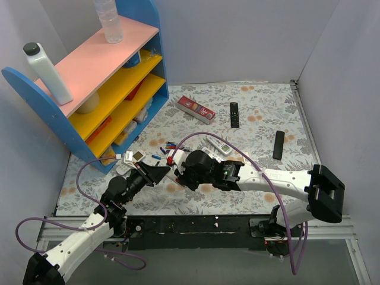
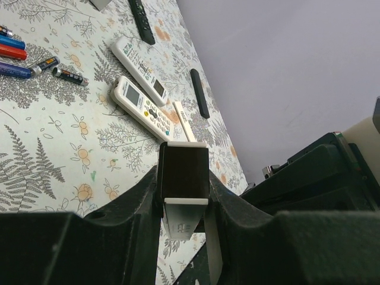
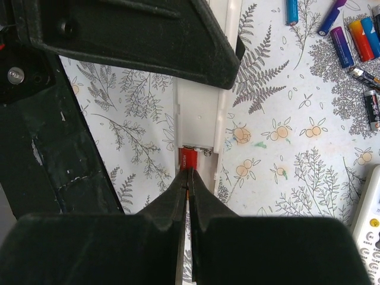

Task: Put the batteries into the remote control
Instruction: Load the battery into the remote control, then pick up the battery from the center of the board, then load the battery into the remote control.

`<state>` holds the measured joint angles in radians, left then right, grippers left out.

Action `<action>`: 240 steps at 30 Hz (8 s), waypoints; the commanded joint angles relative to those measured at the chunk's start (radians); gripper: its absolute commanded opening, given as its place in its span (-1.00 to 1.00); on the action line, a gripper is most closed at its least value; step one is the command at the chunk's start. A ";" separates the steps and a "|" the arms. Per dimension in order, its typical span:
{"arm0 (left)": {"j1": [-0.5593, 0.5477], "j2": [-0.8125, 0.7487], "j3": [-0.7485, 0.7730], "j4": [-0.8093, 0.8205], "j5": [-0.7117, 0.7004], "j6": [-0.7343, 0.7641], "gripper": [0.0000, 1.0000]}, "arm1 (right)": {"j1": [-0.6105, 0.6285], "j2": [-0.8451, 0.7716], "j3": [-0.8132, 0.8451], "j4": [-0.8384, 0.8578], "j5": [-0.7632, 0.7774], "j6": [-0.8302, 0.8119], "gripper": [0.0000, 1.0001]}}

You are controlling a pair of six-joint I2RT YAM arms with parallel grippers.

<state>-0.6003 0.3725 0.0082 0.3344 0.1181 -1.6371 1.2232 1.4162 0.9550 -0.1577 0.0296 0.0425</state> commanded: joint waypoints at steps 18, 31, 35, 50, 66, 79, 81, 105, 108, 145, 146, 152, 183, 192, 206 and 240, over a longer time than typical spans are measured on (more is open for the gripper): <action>-0.004 0.045 -0.005 0.382 0.199 -0.020 -1.00 | -0.002 0.164 0.111 0.050 0.110 0.123 -0.84; -0.004 0.008 0.024 -0.164 -0.161 0.043 -1.00 | -0.010 0.047 0.137 0.038 0.039 0.054 -0.62; -0.004 0.014 0.068 -0.294 -0.245 0.048 -1.00 | -0.042 0.043 0.174 0.018 0.041 0.019 -0.47; -0.003 -0.075 0.107 -0.474 -0.288 0.023 -1.00 | -0.329 0.341 0.389 0.053 -0.200 -0.253 -0.29; -0.004 -0.139 0.107 -0.488 -0.291 0.033 -1.00 | -0.364 0.734 0.726 -0.065 -0.183 -0.415 -0.46; -0.004 -0.116 0.098 -0.451 -0.281 0.034 -1.00 | -0.364 0.799 0.766 -0.121 -0.229 -0.432 -0.50; -0.004 -0.115 0.096 -0.449 -0.279 0.033 -1.00 | -0.364 0.805 0.771 -0.128 -0.231 -0.432 -0.50; -0.004 -0.129 0.081 -0.425 -0.259 0.033 -1.00 | -0.364 0.822 0.754 -0.177 -0.226 -0.432 -0.74; -0.004 -0.142 0.075 -0.417 -0.255 0.028 -1.00 | -0.364 0.800 0.746 -0.174 -0.229 -0.432 -0.85; -0.004 -0.149 -0.166 -0.014 -0.133 -0.202 -1.00 | -0.056 -0.120 0.146 -0.166 0.062 -0.086 -0.91; -0.004 -0.138 -0.171 0.015 -0.130 -0.207 -1.00 | -0.050 -0.125 0.146 -0.170 0.061 -0.058 -0.91; -0.003 -0.069 -0.183 0.100 -0.120 -0.225 -1.00 | -0.018 -0.086 0.171 -0.236 0.101 -0.001 -0.91; -0.004 -0.035 -0.229 0.293 -0.026 -0.340 -1.00 | -0.007 0.062 0.284 -0.307 0.121 0.020 -0.60; -0.003 -0.052 -0.228 0.259 -0.044 -0.408 -1.00 | -0.005 0.049 0.300 -0.338 0.121 0.014 -0.53; -0.004 -0.073 -0.226 0.232 -0.052 -0.492 -1.00 | -0.007 0.018 0.304 -0.339 0.119 0.002 -0.44; -0.004 -0.029 -0.223 0.190 -0.046 -0.518 -1.00 | -0.007 -0.292 0.185 -0.319 0.104 -0.013 -0.39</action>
<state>-0.5999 0.3393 0.0208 0.5007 0.0635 -1.9965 1.2175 1.1557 1.1751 -0.4904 0.1558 0.0013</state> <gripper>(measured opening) 0.279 0.319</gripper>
